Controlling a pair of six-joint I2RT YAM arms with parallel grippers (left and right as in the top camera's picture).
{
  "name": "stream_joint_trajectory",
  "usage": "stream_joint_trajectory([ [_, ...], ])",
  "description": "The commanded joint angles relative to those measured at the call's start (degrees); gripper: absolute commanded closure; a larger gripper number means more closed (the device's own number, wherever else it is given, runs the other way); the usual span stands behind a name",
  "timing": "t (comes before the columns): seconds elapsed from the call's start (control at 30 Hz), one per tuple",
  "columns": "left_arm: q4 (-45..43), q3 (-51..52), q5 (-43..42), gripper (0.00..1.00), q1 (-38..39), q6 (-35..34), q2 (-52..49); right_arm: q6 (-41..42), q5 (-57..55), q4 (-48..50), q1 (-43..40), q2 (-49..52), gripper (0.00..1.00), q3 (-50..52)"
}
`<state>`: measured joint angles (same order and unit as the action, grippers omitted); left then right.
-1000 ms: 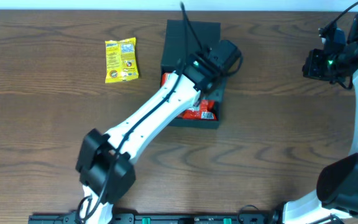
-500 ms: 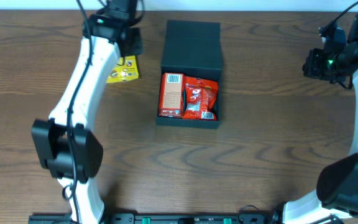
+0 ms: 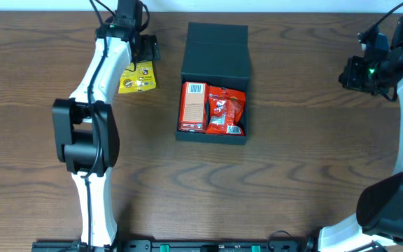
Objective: Pack container
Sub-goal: 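Move the left gripper to the yellow pouch and grasp it, then carry the yellow pouch over the black box and lower it in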
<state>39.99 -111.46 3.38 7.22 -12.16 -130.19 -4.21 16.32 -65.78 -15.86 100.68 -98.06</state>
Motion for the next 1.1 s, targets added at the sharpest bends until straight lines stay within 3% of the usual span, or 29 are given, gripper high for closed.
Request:
stream_joint_trajectory([
  [0.0,-0.4,-0.4,0.2,0.05,-0.1,1.1,-2.6,-0.6,0.6,-0.5,-0.3,0.2,0.82,0.4],
  [0.13,-0.1,-0.4,0.2,0.05,-0.1,1.0,-4.5,-0.6,0.6,-0.9,-0.3,0.2,0.26,0.4],
  [0.23,0.0,-0.4,0.2,0.05,-0.1,1.0,-5.0,-0.6,0.6,-0.9,-0.3,0.2,0.07,0.4],
  [0.4,0.1,-0.4,0.2,0.04,-0.1,1.0,-5.3,-0.6,0.6,-0.9,-0.3,0.2,0.01,0.4],
  [0.43,0.1,-0.4,0.2,0.00,-0.1,1.0,-5.5,-0.6,0.6,-0.9,-0.3,0.2,0.01,0.4],
  [0.5,0.0,-0.3,0.2,0.10,-0.2,1.0,-6.1,-0.6,0.6,-0.9,-0.3,0.2,0.01,0.4],
  [0.6,0.3,-0.3,0.2,0.14,-0.2,1.0,-7.5,-0.6,0.6,-0.9,-0.3,0.2,0.01,0.4],
  [0.8,1.3,-0.3,0.0,0.37,-0.2,0.1,-8.5,-0.7,0.6,0.0,-0.3,0.2,0.01,0.4],
  [1.07,6.6,-1.5,-0.5,0.66,0.0,-6.3,-7.8,-3.0,-0.1,1.0,-0.3,0.2,0.01,0.4],
])
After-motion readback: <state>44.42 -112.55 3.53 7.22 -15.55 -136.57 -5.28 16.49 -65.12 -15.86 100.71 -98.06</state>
